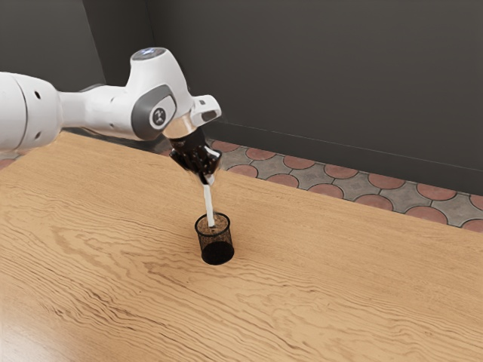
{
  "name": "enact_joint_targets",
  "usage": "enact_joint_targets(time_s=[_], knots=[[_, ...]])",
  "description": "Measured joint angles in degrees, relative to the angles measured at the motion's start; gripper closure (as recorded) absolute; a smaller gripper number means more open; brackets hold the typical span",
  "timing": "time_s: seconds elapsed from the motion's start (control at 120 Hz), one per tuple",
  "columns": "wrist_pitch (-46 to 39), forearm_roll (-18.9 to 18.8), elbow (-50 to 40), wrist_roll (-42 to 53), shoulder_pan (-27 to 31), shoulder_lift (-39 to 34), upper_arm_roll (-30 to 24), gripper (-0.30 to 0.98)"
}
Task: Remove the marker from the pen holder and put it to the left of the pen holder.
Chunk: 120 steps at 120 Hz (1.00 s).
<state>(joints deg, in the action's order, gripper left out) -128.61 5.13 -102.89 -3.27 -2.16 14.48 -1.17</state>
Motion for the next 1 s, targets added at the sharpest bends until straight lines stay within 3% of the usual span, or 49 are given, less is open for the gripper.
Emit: enact_joint_targets(time_s=[0.2, 0.308, 0.475, 0.808, 1.0], knots=[[1.7, 0.6, 0.4, -0.2, 2.2, -2.1, 2.4, 0.71], [2.7, 3.3, 1.4, -0.3, 5.7, -1.6, 2.5, 0.71], [6.9, 11.1, 5.6, -0.3, 11.9, 2.4, 2.5, 0.72], [14.5, 29.7, 6.1, -0.1, 20.2, 8.1, 2.6, 0.7], [16.2, 35.3, 6.0, 1.0, 23.0, 11.5, 2.6, 0.69]])
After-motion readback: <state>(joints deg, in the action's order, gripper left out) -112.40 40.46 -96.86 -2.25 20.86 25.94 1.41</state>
